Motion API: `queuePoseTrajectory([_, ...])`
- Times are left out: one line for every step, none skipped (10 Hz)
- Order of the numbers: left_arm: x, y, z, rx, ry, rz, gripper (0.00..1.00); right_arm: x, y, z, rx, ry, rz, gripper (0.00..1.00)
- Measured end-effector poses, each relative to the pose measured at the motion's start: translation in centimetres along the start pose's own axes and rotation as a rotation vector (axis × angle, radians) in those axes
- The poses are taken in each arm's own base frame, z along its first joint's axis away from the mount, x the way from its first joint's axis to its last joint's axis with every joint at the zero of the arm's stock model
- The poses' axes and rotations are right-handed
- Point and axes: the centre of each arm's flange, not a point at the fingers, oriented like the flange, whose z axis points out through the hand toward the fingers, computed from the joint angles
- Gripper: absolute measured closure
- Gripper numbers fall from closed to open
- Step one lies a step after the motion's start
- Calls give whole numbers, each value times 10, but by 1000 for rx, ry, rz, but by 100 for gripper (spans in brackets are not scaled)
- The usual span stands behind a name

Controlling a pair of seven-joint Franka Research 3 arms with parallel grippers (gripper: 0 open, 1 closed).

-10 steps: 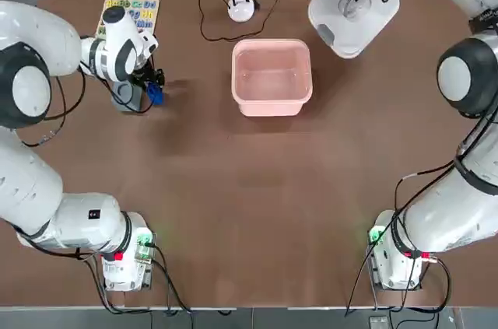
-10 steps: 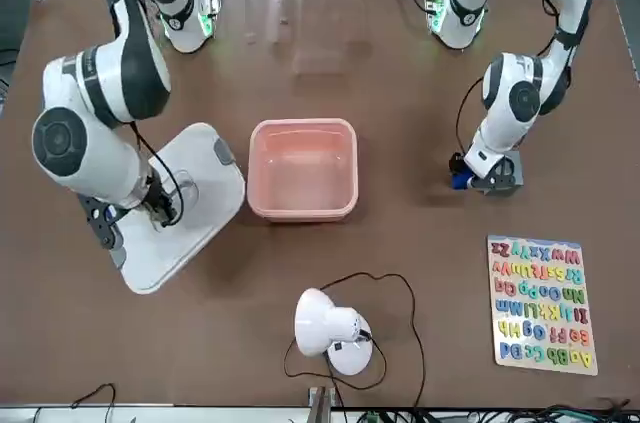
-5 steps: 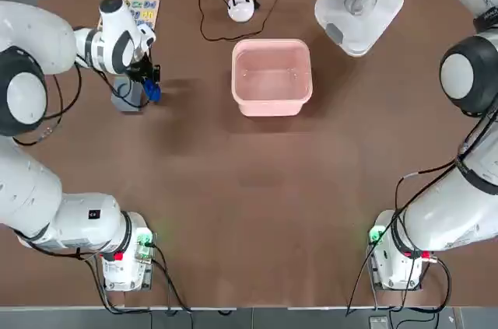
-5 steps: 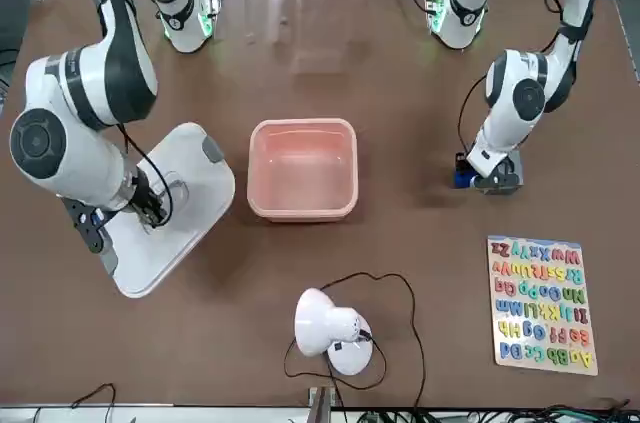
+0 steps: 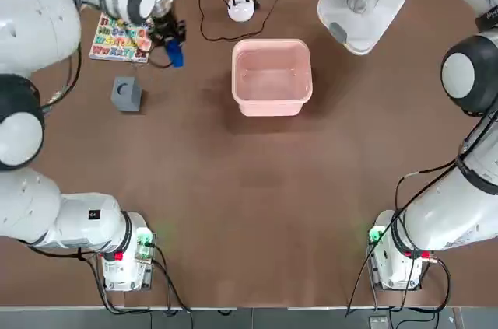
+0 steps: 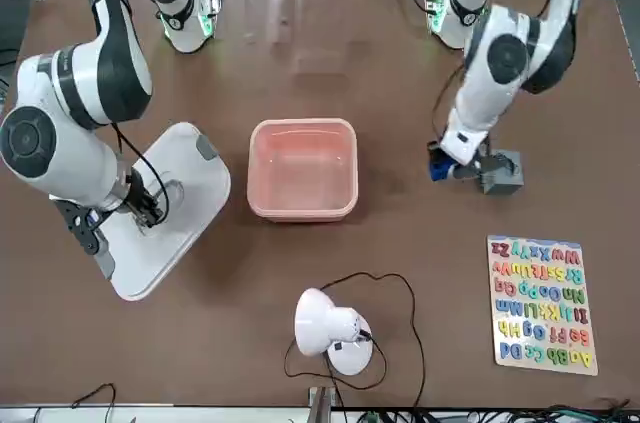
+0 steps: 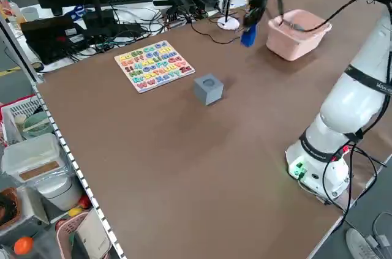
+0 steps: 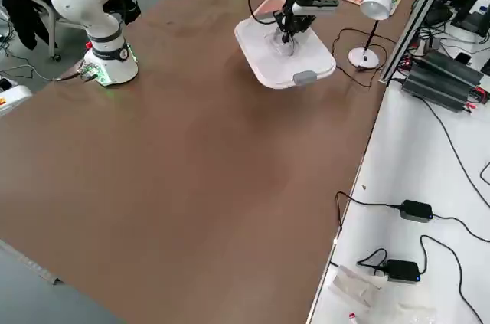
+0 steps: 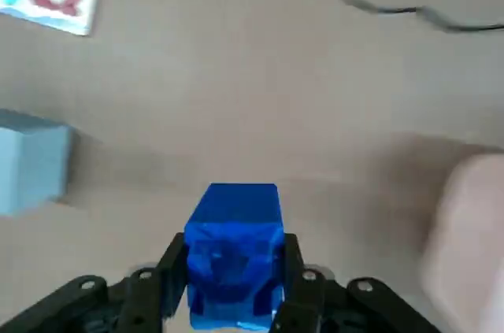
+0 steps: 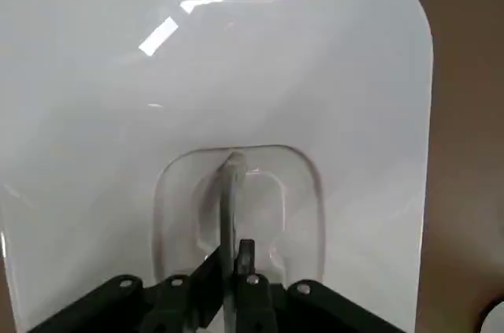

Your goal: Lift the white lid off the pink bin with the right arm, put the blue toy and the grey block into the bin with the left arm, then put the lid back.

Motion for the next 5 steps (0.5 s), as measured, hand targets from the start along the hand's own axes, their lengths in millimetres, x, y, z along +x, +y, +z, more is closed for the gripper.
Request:
queuePoseTrajectory([-17,41,-23,-54,5,-68,49,-2,0,1,-9,-7,-2,92])
queuePoseTrajectory([-31,81,-37,-106,-3,-132,49,-4,1,3,-28,-20,-5,92])
queuePoseTrajectory([-41,120,-40,-143,-27,-175,49,-7,2,5,-41,-31,-8,92])
queuePoseTrajectory([-54,159,-30,-147,-40,-202,49,-9,2,7,-49,-36,-11,92])
queuePoseTrajectory([-66,190,-10,-135,-48,-221,49,-9,2,9,-55,-40,-11,92])
